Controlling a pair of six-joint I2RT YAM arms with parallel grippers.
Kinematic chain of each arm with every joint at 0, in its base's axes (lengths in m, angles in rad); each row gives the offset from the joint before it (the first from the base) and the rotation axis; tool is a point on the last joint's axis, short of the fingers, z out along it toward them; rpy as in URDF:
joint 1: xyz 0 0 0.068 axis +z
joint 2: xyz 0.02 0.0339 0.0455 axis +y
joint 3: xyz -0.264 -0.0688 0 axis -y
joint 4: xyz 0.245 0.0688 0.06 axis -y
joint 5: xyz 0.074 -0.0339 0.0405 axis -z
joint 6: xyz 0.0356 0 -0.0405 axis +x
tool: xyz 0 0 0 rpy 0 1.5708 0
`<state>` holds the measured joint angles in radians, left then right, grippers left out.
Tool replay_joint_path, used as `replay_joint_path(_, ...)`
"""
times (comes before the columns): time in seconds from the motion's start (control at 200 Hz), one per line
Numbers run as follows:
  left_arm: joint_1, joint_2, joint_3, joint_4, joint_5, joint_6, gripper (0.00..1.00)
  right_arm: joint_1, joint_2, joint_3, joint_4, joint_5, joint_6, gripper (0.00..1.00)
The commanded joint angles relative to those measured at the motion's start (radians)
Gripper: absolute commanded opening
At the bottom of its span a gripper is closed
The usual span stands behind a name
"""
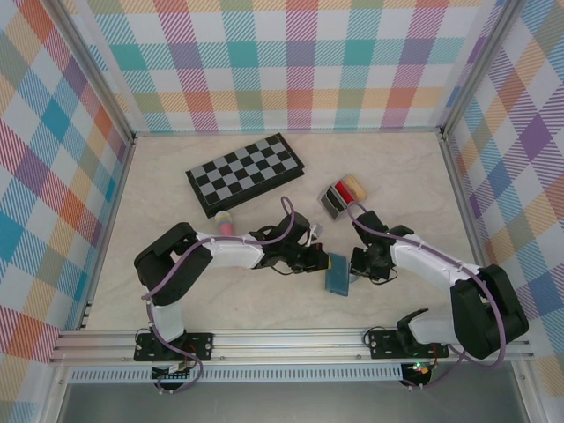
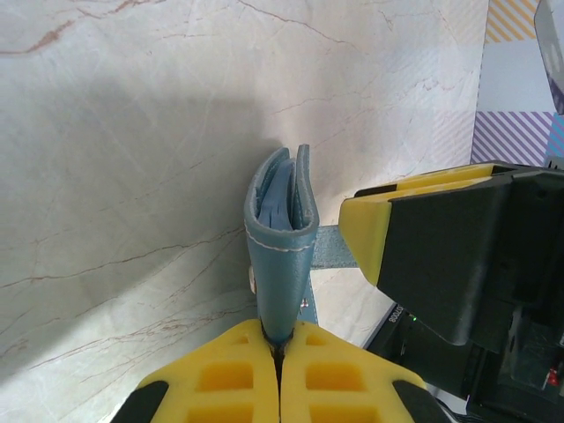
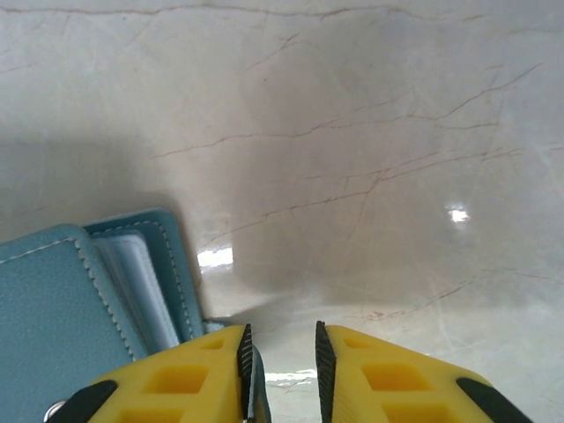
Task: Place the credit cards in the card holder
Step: Place the card holder at the bottom-center of the table.
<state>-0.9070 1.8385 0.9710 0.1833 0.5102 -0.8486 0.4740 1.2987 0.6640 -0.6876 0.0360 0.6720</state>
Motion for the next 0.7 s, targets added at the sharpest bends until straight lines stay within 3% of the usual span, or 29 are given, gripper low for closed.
replay_joint_path(0.0,0.009,-0.031,-0.007,-0.013,-0.012,0.003,0.0,0.0,0.011,-0.002,0.007,-0.06,-0.003,0.28)
replay_joint_path(0.185,0.01,-0.034,-0.009,-0.027,-0.029,0.004,0.0,0.0,0.009,-0.021,0.011,-0.091,-0.008,0.26)
replay_joint_path(0.3,0.01,-0.035,-0.009,-0.058,-0.06,0.007,0.0,0.0,-0.001,-0.016,0.011,-0.106,-0.019,0.1)
replay_joint_path(0.375,0.01,-0.049,-0.009,-0.116,-0.115,0.018,0.09,0.0,-0.019,-0.002,0.017,-0.125,-0.033,0.04)
replay_joint_path(0.53,0.01,-0.12,-0.021,-0.268,-0.287,0.036,0.42,0.0,-0.085,0.042,0.06,-0.222,-0.072,0.03)
replay_joint_path(0.695,0.01,-0.212,-0.031,-0.309,-0.341,0.064,0.59,0.0,-0.118,0.097,0.076,-0.314,-0.087,0.04)
